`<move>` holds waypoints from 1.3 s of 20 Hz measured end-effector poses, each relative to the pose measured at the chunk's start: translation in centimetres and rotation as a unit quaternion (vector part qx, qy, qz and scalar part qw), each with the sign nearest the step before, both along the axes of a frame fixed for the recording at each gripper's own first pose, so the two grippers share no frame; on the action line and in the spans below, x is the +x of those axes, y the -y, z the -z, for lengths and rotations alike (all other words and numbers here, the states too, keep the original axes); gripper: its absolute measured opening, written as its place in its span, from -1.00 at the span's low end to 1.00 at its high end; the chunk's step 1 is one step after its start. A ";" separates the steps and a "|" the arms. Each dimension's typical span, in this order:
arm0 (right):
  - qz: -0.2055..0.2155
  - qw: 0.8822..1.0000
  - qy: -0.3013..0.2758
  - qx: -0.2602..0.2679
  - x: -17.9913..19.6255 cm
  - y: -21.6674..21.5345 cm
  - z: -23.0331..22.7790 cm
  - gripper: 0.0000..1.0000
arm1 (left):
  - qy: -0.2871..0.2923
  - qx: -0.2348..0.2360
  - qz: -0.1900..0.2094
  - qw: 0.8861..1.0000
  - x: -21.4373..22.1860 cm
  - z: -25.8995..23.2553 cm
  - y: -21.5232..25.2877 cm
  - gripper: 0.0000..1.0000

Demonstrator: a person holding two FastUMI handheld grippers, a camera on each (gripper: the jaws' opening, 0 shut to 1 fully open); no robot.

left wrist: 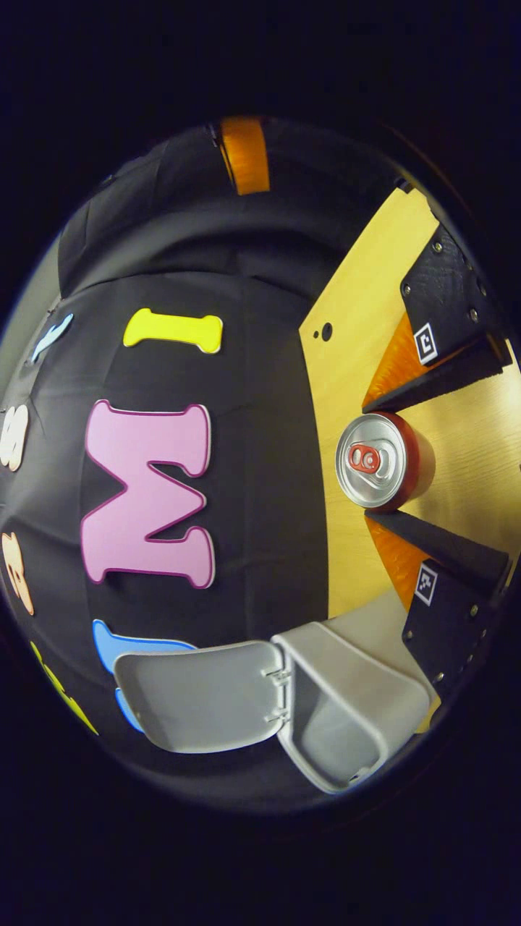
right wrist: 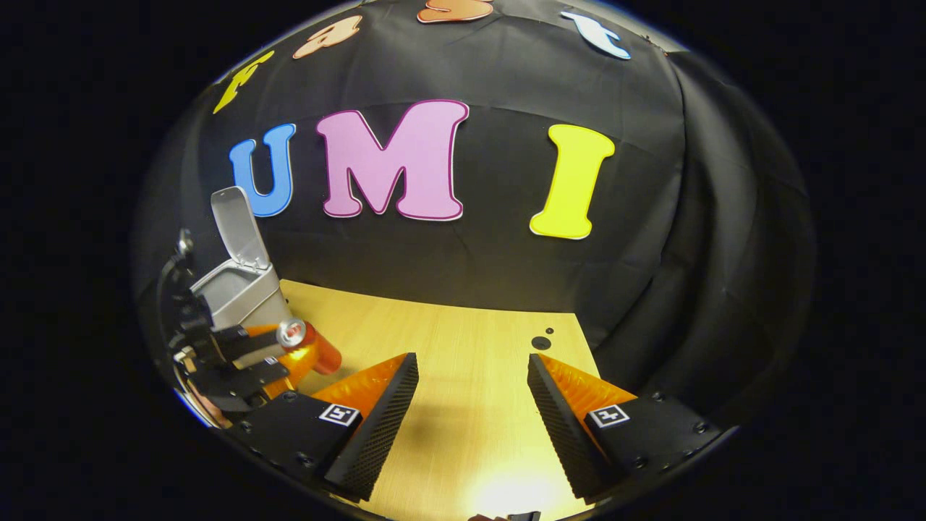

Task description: Press the lid of the desktop garbage bin to open it, pick up the crumpled paper on the desktop and throw it into the bin, then pick up the pop can on the desktop and drop it into the bin, and finally close the garbage bin lid.

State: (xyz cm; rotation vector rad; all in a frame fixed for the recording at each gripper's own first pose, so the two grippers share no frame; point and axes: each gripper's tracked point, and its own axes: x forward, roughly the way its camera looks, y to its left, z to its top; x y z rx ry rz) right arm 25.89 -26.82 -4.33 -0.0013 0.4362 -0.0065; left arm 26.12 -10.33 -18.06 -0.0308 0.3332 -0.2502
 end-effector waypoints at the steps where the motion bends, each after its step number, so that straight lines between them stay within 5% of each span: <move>1: -0.005 1.000 0.003 0.001 -0.4 -0.4 -0.8 0.96 | 0.008 -0.005 -0.008 1.000 -0.1 -2.0 -0.8 0.68; 5: -0.019 1.000 0.019 0.003 -0.7 -0.7 -1.5 0.97 | 0.022 -0.037 -0.043 0.998 -0.5 -8.6 -5.2 0.67; 12: -0.036 0.999 0.031 0.023 -1.2 -1.1 -2.0 0.96 | 0.084 0.002 -0.088 0.993 -1.0 -18.7 -15.8 0.67; 20: -0.045 0.998 0.025 0.023 -2.8 -2.5 -1.3 0.96 | 0.015 -0.003 -0.142 0.990 1.2 -12.8 -25.5 0.67; 26: -0.026 0.999 0.016 0.027 -3.8 -1.3 -0.7 0.96 | -0.042 -0.002 -0.158 0.986 2.7 -7.0 -27.8 0.67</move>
